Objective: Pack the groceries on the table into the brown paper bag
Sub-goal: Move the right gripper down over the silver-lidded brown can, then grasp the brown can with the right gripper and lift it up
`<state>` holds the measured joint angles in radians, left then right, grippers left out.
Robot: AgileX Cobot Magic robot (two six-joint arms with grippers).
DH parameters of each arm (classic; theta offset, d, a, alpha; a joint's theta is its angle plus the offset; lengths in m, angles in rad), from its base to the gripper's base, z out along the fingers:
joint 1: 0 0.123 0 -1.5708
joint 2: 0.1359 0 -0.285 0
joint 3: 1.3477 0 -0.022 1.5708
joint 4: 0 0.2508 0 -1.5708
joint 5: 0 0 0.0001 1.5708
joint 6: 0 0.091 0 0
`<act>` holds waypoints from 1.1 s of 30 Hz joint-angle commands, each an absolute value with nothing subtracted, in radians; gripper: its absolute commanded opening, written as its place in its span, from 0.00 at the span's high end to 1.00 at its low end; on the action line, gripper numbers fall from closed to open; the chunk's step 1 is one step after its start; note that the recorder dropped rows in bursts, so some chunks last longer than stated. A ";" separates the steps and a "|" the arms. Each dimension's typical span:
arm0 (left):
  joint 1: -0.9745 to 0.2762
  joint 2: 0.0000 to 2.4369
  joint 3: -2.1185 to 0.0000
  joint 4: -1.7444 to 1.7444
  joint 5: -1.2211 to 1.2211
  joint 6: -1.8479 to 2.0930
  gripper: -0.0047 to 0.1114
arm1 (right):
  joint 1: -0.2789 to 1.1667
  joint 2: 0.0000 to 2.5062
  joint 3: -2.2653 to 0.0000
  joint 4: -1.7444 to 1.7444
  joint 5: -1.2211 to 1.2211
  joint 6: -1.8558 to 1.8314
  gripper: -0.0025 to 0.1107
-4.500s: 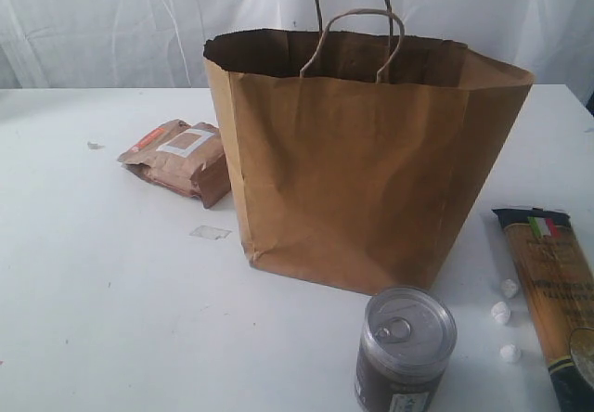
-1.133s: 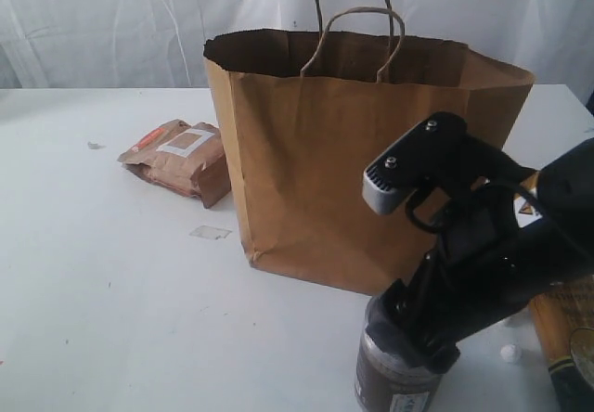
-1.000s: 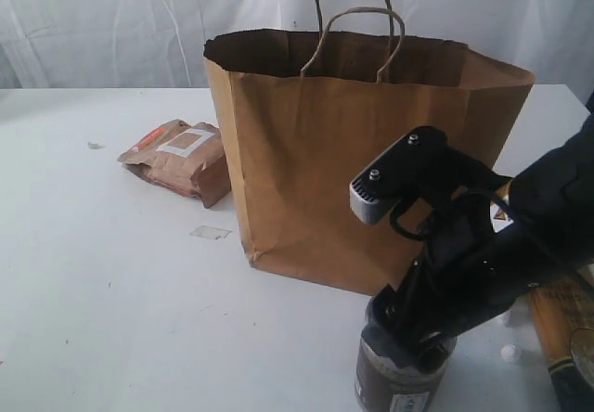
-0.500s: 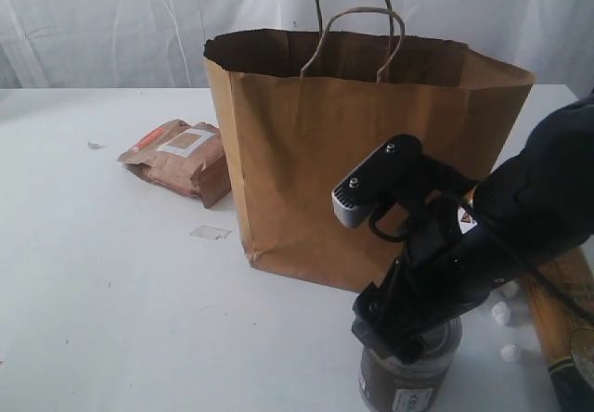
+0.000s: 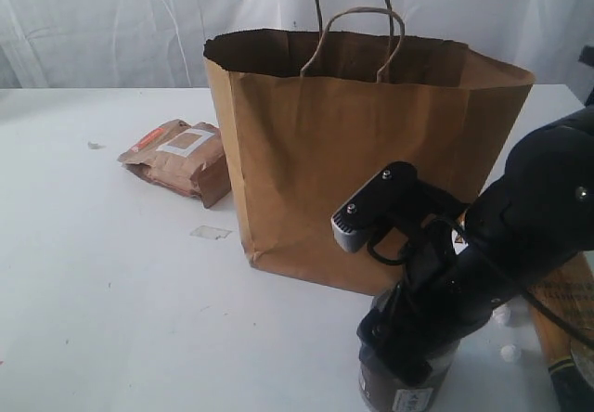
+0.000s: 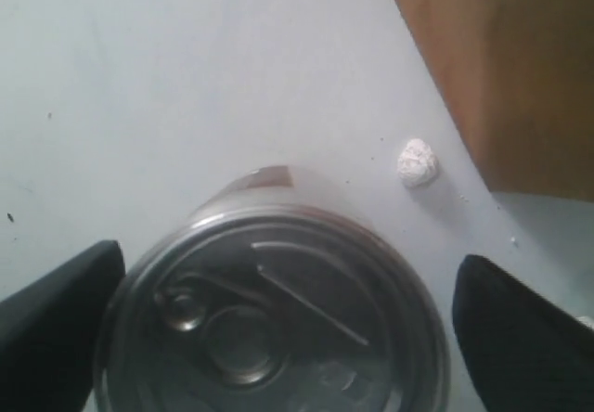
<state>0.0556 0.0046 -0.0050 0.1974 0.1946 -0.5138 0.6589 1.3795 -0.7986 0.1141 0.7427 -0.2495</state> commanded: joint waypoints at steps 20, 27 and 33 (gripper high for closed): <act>0.055 0.000 0.000 0.195 0.194 -0.520 0.96 | 0.660 1.381 -0.717 0.128 0.758 -0.260 0.76; 0.055 0.000 0.000 0.195 0.194 -0.520 0.96 | 0.660 1.350 -0.700 0.110 0.781 -0.260 0.78; 0.055 0.000 0.000 0.195 0.194 -0.520 0.96 | 0.660 1.263 -0.728 0.105 0.918 -0.260 0.78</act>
<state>0.0556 0.0046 -0.0050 0.1974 0.1946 -0.5138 0.6589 1.3043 -0.7169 0.1141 0.8060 -0.2534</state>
